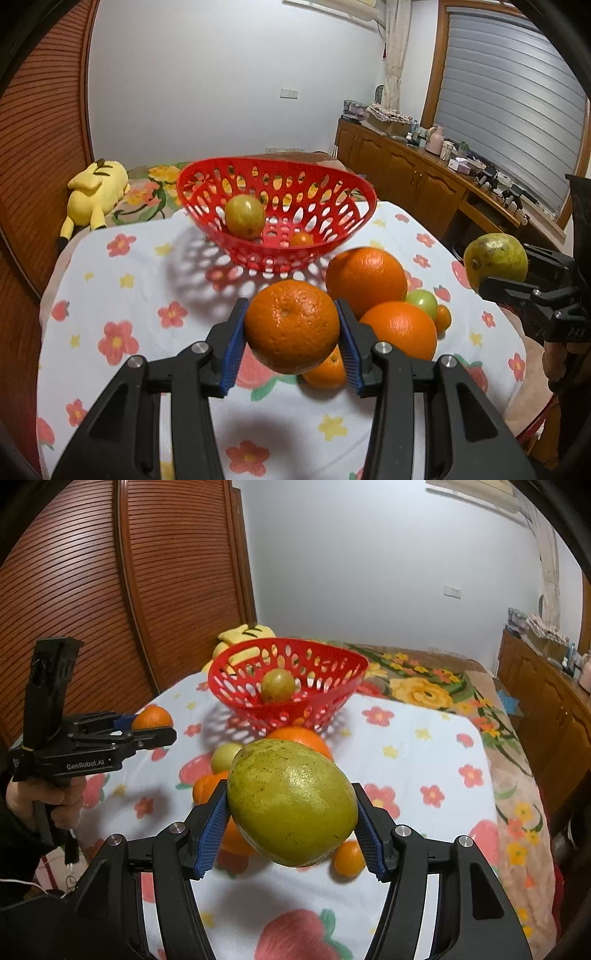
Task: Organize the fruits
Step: 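Lift and carry the mandarin and guava in both tools over the red basket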
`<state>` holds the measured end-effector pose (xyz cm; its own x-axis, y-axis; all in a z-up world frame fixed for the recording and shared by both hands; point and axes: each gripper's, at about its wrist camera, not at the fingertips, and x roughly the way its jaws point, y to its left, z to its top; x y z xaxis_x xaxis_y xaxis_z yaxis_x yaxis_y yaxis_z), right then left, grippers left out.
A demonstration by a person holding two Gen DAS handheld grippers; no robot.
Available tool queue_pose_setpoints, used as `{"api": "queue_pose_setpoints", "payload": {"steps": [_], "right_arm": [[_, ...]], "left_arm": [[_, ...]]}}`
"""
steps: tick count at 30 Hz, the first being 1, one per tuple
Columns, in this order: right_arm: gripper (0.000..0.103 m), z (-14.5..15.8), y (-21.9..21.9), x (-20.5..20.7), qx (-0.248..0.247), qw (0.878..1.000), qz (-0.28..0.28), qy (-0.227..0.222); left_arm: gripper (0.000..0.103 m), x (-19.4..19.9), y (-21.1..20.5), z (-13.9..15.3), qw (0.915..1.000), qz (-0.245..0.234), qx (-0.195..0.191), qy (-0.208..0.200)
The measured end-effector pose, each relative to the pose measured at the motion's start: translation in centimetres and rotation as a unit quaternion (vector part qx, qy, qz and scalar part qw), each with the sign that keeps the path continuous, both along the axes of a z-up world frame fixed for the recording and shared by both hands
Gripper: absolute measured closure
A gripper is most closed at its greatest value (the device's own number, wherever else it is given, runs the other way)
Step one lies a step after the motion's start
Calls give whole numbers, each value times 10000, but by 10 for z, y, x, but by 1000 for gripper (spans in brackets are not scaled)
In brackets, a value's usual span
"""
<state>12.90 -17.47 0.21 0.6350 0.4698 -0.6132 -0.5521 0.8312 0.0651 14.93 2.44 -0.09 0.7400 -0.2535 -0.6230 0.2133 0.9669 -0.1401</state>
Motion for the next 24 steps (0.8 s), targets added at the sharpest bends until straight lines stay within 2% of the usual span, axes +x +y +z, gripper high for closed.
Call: {"api": "queue_pose_setpoints", "payload": {"steps": [10,24], "right_arm": [[39,21,9,21,36,9998,120,-123],[39,34,34,65,-69,9991,384,-191]], "left_arm": [[59,18,-3,15,9998,-59,38,-161],[59,62,-4,15,9999,-31,69,-112]]}}
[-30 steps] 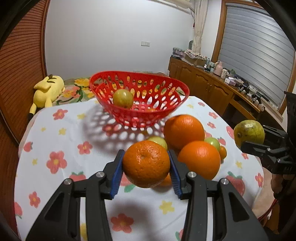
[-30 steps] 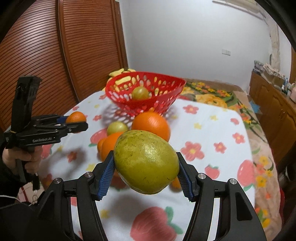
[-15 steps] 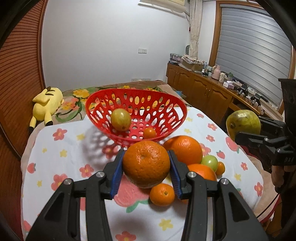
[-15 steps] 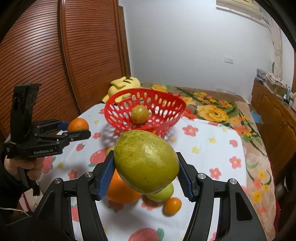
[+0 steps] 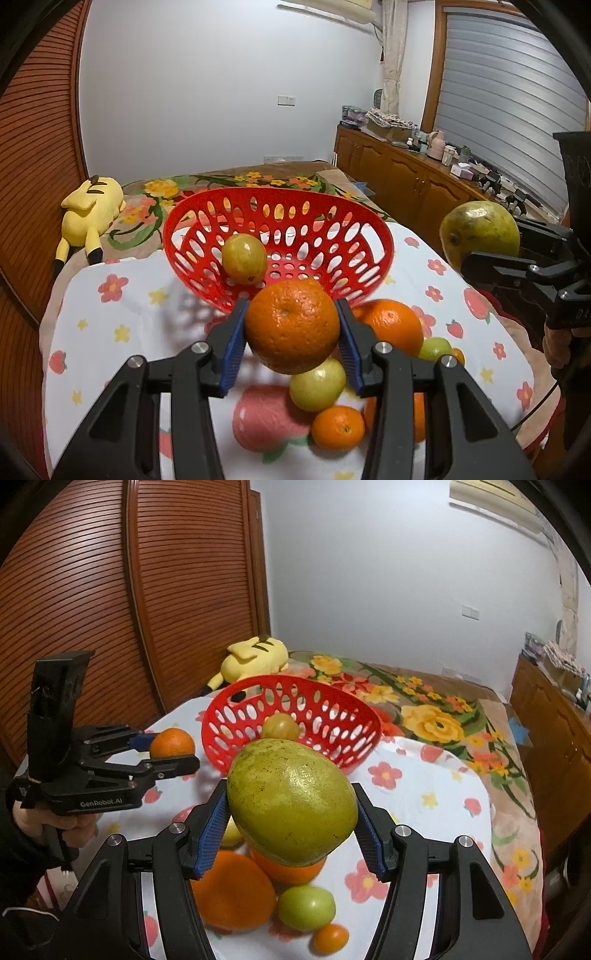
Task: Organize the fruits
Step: 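Lift and carry the mandarin and guava in both tools over the red basket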
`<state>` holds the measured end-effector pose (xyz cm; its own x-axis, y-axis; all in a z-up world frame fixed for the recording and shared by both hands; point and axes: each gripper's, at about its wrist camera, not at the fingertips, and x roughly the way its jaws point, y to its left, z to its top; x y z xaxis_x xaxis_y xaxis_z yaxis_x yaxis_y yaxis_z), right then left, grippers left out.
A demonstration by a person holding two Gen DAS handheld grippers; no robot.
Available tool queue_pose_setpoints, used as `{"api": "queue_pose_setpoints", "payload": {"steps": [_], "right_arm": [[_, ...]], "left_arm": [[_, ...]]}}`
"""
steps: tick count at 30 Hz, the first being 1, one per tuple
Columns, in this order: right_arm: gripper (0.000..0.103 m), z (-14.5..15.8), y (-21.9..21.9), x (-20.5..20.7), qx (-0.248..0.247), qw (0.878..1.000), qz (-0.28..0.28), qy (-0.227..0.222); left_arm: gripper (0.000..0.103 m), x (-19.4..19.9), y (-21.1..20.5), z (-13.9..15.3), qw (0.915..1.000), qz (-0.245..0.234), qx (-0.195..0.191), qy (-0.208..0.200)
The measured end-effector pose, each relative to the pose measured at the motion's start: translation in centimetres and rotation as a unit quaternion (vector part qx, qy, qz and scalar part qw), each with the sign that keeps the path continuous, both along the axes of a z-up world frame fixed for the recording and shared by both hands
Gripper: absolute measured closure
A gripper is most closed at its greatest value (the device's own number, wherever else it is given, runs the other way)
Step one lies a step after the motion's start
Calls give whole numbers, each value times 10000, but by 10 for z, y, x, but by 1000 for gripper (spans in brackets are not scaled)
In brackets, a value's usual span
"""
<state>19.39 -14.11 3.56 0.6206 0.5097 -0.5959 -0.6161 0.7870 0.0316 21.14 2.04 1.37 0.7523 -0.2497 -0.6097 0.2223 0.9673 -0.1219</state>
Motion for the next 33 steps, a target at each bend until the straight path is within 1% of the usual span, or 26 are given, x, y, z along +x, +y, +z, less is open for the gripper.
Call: {"api": "queue_pose_setpoints", "payload": {"steps": [7,16,24,33], "right_arm": [[39,-1,12,27,-132,9998,122,23],[39,-7,21,55,-255,9994,216,96],[39,-20,29,79,-310,9986,295,299],[39,-29,40,90,-461,9974,379,393]], "left_arm": [[59,25,-1,-1,10000,-13,28,41],[59,51,2,-13,9998,-3,75,205],[59,61,3,-20,9996,-16,103,277],[58,70,3,-29,9991,-28,195,365]]}}
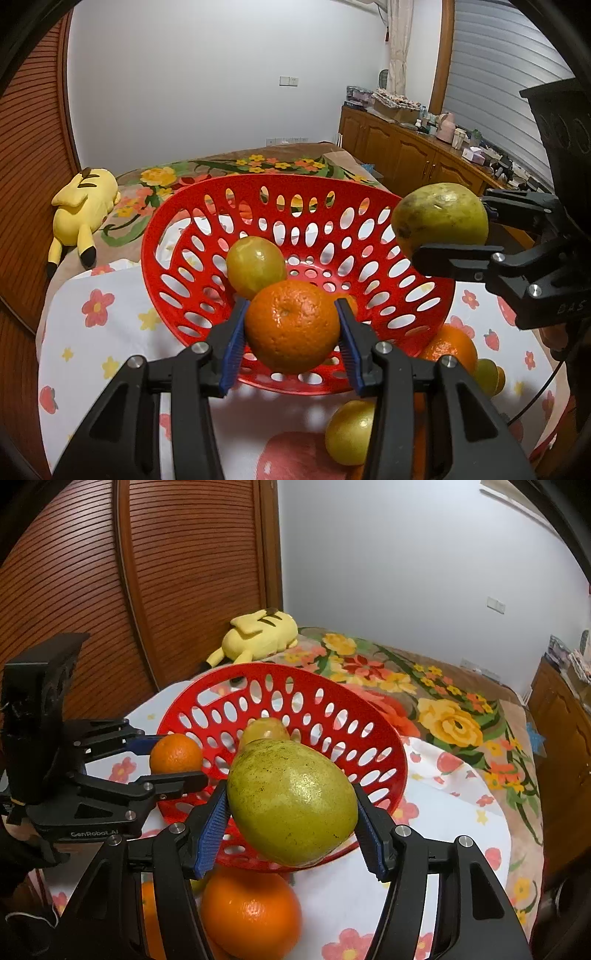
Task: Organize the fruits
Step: 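Lift and carry the mandarin and guava in both tools over the red basket, then open both tools to drop the mandarin and guava into the basket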
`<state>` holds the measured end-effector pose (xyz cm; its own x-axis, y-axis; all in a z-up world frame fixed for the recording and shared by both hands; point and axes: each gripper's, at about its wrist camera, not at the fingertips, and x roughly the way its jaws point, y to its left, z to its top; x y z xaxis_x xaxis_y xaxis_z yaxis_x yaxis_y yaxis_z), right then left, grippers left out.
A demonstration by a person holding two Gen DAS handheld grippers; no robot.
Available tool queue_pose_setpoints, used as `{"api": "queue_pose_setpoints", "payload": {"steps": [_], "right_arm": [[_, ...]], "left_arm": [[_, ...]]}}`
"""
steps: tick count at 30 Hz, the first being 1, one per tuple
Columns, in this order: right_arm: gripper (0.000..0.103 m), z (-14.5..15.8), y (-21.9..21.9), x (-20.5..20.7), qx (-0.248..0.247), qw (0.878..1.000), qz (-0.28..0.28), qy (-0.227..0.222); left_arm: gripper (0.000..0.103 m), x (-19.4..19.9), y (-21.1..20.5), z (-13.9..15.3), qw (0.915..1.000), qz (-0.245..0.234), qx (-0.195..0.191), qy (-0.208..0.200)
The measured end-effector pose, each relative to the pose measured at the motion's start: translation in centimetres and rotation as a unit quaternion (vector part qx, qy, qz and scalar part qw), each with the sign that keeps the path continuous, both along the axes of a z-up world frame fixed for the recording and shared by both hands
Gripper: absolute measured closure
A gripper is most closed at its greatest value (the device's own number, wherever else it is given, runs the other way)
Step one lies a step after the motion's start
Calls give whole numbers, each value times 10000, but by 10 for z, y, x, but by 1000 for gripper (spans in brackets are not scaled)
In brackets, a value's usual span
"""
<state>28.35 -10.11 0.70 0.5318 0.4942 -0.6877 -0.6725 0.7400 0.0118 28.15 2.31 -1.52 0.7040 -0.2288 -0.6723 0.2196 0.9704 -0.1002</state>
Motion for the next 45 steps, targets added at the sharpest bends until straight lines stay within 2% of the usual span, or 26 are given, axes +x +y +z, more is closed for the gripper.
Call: {"api": "queue_pose_setpoints", "payload": {"steps": [7,14,23,36,45], "right_arm": [[39,-9,9,9,-221,9997,85,52],[39,-15,13,20,-350,9992,136,126],[39,-28,30,27,-772,9965,260,187],[39,-37,36,25,-1057,9934,303,325],[36,-16,28,22,-766,9967,150,203]], "left_arm": [[56,1,4,-4,10000,51,-62,38],[55,-4,11,7,9998,107,-125,-128],[53,-11,22,16,9994,200,-177,-222],[51,-20,25,12,9993,241,-211,-194],[51,-29,25,16,9993,216,-188,-231]]}}
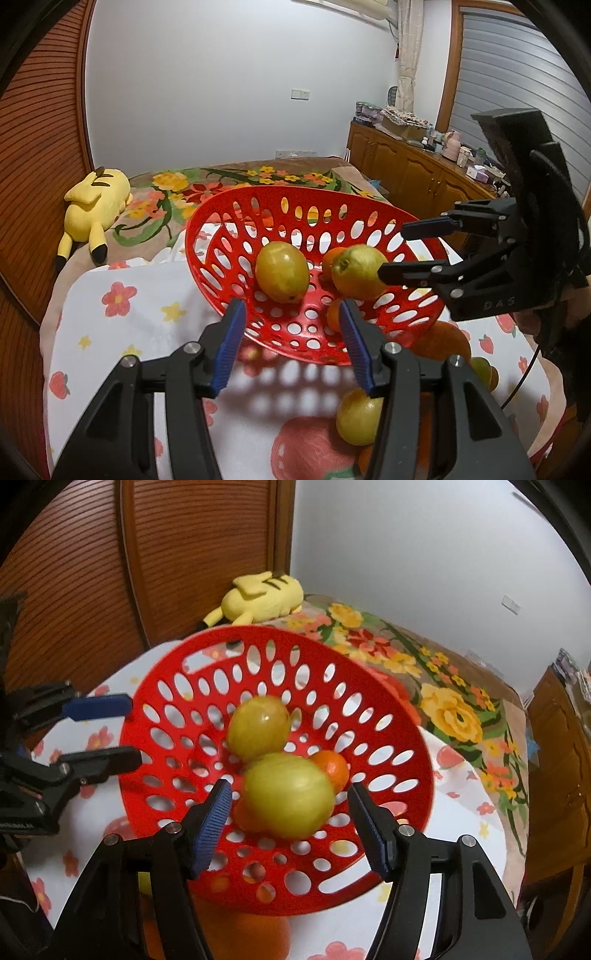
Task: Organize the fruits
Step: 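Open both tools to drop the mandarin and guava into the basket, then withdraw both tools from the basket toward the fruit on the table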
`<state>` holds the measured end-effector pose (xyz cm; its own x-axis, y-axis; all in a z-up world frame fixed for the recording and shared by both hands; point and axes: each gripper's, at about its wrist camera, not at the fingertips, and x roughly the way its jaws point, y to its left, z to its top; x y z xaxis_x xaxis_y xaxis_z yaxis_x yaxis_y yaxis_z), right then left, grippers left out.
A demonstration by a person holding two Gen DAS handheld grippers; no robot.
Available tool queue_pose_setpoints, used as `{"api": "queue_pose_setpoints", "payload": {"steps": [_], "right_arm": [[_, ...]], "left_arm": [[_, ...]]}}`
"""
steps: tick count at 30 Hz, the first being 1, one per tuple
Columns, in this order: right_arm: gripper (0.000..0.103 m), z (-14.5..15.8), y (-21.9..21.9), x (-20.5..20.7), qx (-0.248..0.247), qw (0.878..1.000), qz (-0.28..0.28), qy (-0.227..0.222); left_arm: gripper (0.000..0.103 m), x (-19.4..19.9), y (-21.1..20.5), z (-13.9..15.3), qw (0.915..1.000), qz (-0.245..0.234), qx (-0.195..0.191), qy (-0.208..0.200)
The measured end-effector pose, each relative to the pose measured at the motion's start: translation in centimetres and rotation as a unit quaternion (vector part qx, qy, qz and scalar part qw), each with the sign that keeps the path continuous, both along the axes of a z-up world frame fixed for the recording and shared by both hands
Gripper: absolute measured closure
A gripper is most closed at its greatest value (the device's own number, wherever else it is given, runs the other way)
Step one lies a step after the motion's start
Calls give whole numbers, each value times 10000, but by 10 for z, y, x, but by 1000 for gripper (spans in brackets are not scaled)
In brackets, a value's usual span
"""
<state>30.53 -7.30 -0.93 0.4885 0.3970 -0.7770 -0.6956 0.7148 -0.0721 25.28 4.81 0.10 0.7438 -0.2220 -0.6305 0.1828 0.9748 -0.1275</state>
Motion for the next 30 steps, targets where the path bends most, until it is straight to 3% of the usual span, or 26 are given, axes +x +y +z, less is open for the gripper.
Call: {"api": "queue_pose_setpoints", "payload": {"steps": [12,18,30], "right_arm": [[33,17,-28,-45,415,9989,-181,-152],[32,20,-49,-73,691,9958,-534,-260],[32,-4,-89,-125,1021,9898,-985,-150]], "left_arm": [[48,-22,-8,11,9999,-68,48,-114],[47,-37,-14,8,9998,-133,68,-103],[42,-70,-33,-4,9994,-351,80,7]]}}
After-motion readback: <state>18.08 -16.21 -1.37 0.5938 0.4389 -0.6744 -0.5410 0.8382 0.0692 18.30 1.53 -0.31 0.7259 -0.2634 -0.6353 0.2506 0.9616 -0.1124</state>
